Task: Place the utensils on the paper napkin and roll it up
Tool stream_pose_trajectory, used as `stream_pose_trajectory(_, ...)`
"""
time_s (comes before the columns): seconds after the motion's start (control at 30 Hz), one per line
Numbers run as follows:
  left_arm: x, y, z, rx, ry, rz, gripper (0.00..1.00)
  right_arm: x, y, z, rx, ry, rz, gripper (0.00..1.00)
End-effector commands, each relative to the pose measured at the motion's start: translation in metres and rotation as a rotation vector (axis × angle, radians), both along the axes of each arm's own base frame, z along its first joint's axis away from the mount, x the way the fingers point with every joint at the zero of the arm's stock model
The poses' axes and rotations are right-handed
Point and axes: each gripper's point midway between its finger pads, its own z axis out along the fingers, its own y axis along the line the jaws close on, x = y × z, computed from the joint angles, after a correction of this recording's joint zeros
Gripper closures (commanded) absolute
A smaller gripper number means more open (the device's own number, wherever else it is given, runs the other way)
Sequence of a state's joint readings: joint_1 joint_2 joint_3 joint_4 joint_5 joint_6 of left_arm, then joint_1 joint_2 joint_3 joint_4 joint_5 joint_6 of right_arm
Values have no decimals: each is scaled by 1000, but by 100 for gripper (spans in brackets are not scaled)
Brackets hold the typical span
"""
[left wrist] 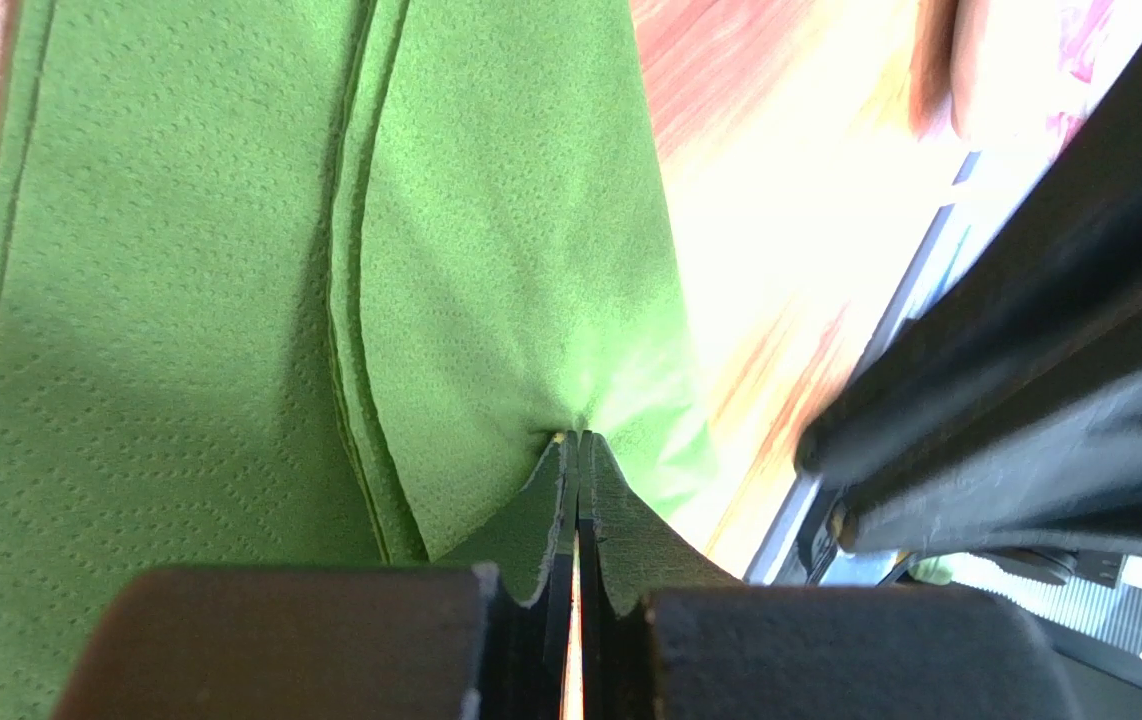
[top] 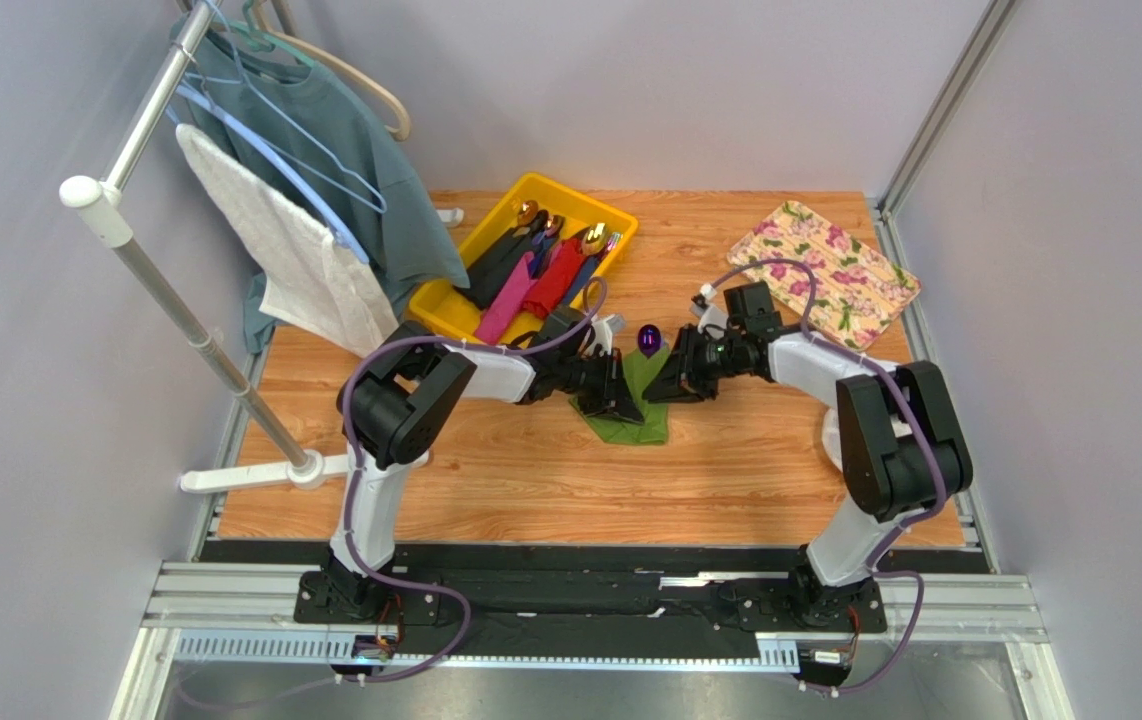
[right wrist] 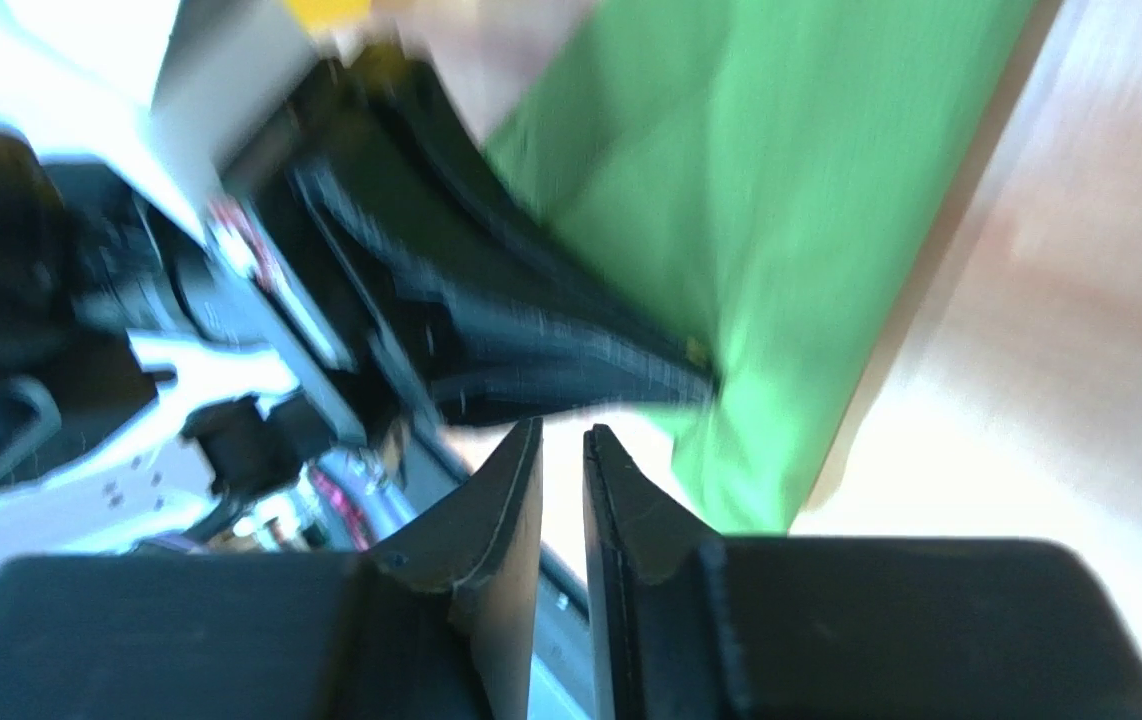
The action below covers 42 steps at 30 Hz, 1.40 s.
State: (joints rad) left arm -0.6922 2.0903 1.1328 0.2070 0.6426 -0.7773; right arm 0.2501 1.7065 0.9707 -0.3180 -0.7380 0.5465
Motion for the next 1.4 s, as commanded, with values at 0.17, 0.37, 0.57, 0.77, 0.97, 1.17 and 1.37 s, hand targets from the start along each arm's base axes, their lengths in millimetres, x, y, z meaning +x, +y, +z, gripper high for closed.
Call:
stream_pose_trajectory(0.17,-1,14,-37,115,19,33,100,-46,-6,-46,27,189,15,92)
stream_pose_trajectory(0.37,-2,16,-37,119,13,34,100,-47,-20,-84,-3,312,-31,96)
stream_pose_trajectory(0.57,-1,16,-38,118,13,33,100,-34,-12,-45,81,228,-6,98)
stream_pose_trajectory(0.77,-2,17,-36,118,4,21,100,6,-5,2,118,73,-20,96)
stream_pose_trajectory(0.97,-2,17,-37,123,-9,6,100,41,-7,-10,54,32,-81,96)
stream_pose_trajectory(1.17,-2,19,-38,152,-26,-31,100,67,-2,-24,-2,-6,-112,97)
stream_pose_trajectory(1.37,-1,21,-39,170,-33,-48,100,73,-7,-51,-83,19,-153,98)
